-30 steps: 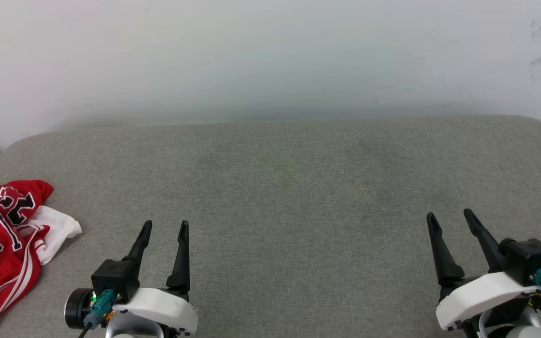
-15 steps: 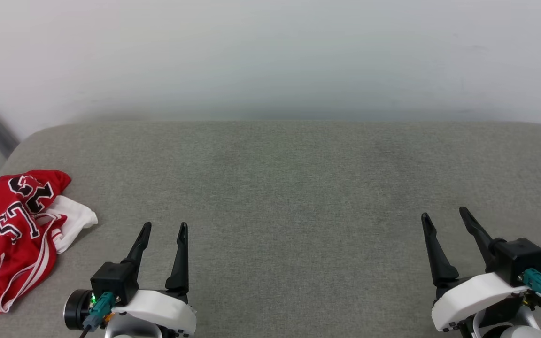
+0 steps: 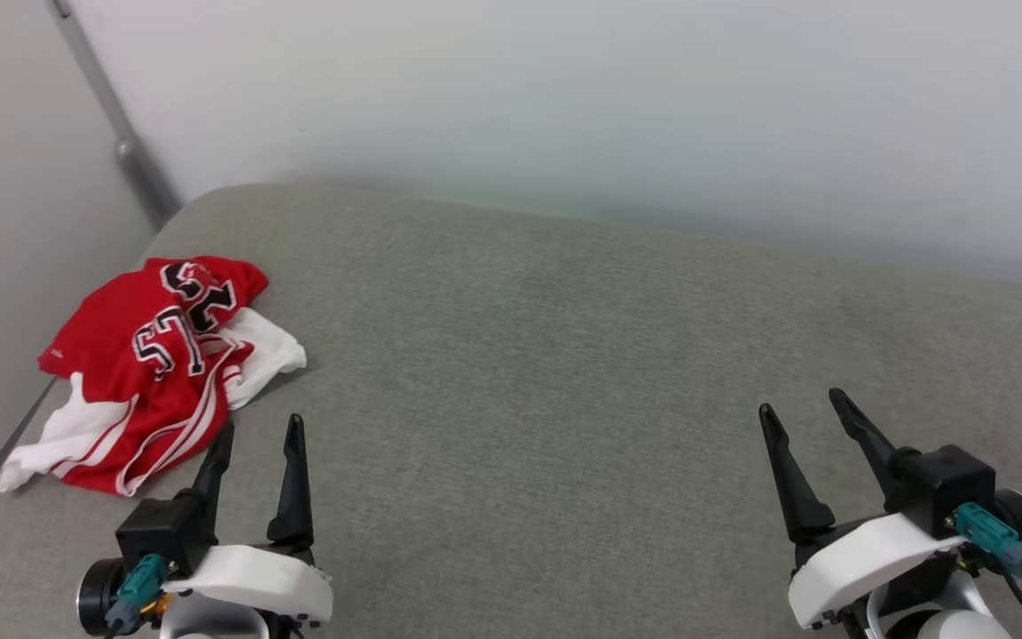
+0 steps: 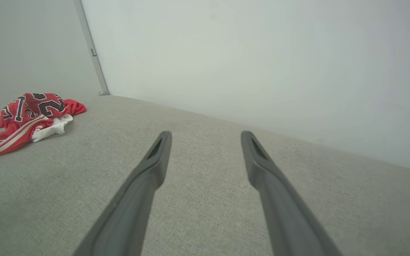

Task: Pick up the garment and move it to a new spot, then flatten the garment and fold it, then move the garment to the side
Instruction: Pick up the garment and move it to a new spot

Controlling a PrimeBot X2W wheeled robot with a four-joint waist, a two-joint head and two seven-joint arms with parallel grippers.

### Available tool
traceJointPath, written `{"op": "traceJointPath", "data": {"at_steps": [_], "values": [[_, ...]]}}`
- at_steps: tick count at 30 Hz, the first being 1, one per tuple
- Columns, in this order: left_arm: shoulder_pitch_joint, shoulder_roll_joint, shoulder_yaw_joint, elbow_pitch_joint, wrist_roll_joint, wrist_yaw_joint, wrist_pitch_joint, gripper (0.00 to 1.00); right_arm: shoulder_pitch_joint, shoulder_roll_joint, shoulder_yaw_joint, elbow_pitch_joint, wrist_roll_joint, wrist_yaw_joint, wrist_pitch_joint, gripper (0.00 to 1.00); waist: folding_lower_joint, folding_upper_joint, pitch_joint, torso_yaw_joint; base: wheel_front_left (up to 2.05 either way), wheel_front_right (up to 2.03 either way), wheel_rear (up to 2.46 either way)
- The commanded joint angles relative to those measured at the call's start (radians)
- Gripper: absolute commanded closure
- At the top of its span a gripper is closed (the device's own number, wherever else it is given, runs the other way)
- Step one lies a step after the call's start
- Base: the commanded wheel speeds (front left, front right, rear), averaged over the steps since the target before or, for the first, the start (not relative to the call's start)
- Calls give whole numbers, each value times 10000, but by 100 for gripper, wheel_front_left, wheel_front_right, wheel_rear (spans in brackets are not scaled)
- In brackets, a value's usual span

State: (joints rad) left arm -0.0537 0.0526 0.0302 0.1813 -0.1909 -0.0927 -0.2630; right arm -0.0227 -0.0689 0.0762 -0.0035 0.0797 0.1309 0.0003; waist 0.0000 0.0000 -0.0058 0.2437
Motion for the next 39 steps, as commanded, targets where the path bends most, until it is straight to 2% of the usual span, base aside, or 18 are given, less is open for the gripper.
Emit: {"op": "traceJointPath", "data": {"at_steps": [1, 13, 20, 26, 31, 35, 39], "values": [[108, -2, 107, -40, 56, 34, -26, 0, -111, -44, 105, -8, 8, -3, -25, 0, 0, 0, -30, 697, 0, 0, 0], [368, -1, 563, -96, 332, 1, -26, 0, -137, 11, 607, -267, 67, -3, 84, 0, 0, 0, -41, 2291, 0, 0, 0], [512, -8, 756, -101, 374, -26, -27, 0, -158, 30, 694, -324, 137, -3, 143, 0, 0, 0, 18, 2712, 0, 0, 0], [234, 2, 955, 39, 364, -72, -27, 0, -303, -2, 854, -450, 88, -3, 269, 0, 0, 0, 252, 2626, 0, 0, 0], [-449, 51, 951, 318, 425, -1, -26, 0, -564, -135, 1021, -661, 100, -3, 447, 0, 0, 0, 703, 2291, 0, 0, 0], [-1792, 483, 937, 1262, 56, -153, 300, 0, -868, -281, 1099, -857, 133, -3, 619, 0, 0, 0, 1247, 1857, 0, 0, 0], [-3300, 1212, 1099, 2278, -432, -275, 1211, 0, -1293, -542, 1207, -1089, 82, -3, 767, 0, 0, 0, 2006, 1261, 0, 0, 0]]}}
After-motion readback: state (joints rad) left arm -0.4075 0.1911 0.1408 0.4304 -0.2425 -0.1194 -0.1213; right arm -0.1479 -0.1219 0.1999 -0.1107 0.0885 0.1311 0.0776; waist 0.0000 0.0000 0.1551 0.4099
